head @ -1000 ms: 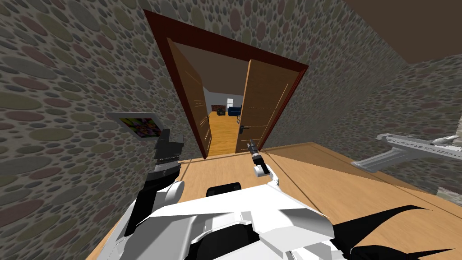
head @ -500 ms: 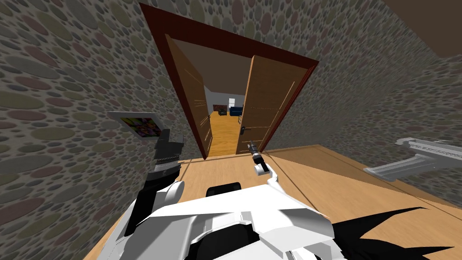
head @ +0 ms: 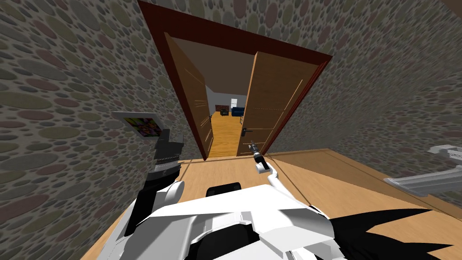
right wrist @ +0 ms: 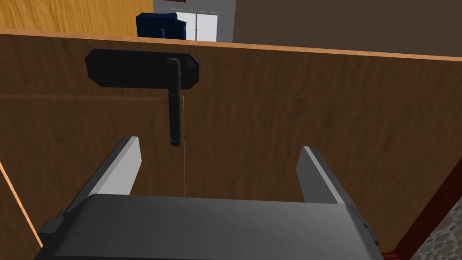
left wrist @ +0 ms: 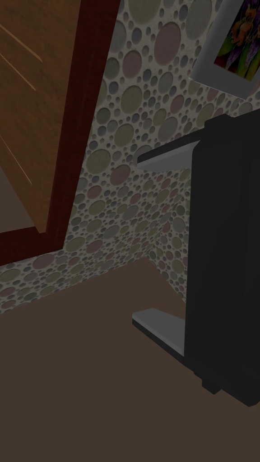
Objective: Push the door open
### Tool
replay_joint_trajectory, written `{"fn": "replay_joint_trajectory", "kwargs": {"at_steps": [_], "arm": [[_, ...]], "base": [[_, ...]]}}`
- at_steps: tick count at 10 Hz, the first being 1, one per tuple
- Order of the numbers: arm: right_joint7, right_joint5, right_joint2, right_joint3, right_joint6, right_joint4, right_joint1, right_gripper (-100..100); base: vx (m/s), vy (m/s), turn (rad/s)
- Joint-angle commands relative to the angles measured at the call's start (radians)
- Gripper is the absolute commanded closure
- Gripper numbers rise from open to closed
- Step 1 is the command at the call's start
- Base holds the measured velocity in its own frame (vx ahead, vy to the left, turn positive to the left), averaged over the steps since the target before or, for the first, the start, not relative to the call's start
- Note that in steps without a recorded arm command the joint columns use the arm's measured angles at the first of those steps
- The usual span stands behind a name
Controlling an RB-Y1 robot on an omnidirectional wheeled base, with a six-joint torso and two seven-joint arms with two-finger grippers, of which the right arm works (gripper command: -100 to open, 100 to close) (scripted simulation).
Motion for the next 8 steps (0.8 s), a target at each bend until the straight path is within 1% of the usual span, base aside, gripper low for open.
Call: {"fn": "replay_joint_trajectory", "kwargs": {"at_steps": [1,6,8], "arm": [[-0.010,-0.015,-0.018,0.004,-0.002,0.044,-0.019,-100],[-0.038,-0.058,-0.072,0.015,-0.018,0.185,-0.085,-100],[-0.048,-0.072,-0.091,0.019,-0.023,0.233,-0.108,-100]], "base": [[0.082,-0.055,0.087],[0.087,-0.056,0.068],[0.096,-0.066,0.067]]}}
